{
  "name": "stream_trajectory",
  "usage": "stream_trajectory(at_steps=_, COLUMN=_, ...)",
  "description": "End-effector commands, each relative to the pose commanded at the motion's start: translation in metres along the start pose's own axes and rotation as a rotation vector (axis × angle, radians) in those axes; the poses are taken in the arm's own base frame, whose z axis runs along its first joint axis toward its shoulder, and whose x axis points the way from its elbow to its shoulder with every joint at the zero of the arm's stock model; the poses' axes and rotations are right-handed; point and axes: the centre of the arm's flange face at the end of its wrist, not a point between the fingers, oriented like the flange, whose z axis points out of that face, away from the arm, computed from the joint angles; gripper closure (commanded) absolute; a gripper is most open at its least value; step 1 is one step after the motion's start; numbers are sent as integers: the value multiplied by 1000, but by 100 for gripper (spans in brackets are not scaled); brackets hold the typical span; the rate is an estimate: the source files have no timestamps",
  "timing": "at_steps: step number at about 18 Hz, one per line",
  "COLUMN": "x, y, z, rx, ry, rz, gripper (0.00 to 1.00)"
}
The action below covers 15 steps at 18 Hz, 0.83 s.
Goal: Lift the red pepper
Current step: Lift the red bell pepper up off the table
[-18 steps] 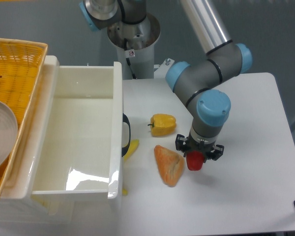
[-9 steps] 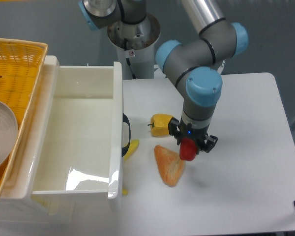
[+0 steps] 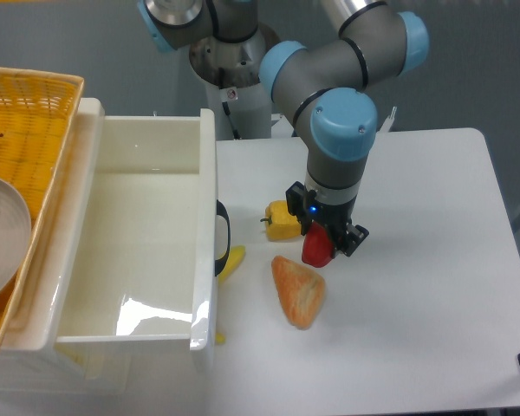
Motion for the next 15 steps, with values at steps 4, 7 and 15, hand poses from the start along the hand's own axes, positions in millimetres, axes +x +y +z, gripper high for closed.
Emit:
stream_trajectory(at_steps=4, x=2, y=7, z=8, rx=-14, ry=36, rz=11, gripper=52)
stream_trajectory(at_steps=7, x=2, y=11, z=7, rx=-16, ry=44, rz=7, gripper=52)
stream_trajectory(at_steps=15, x=-2, y=19, z=-2, rx=-6, ry=34, rz=-9, gripper=52)
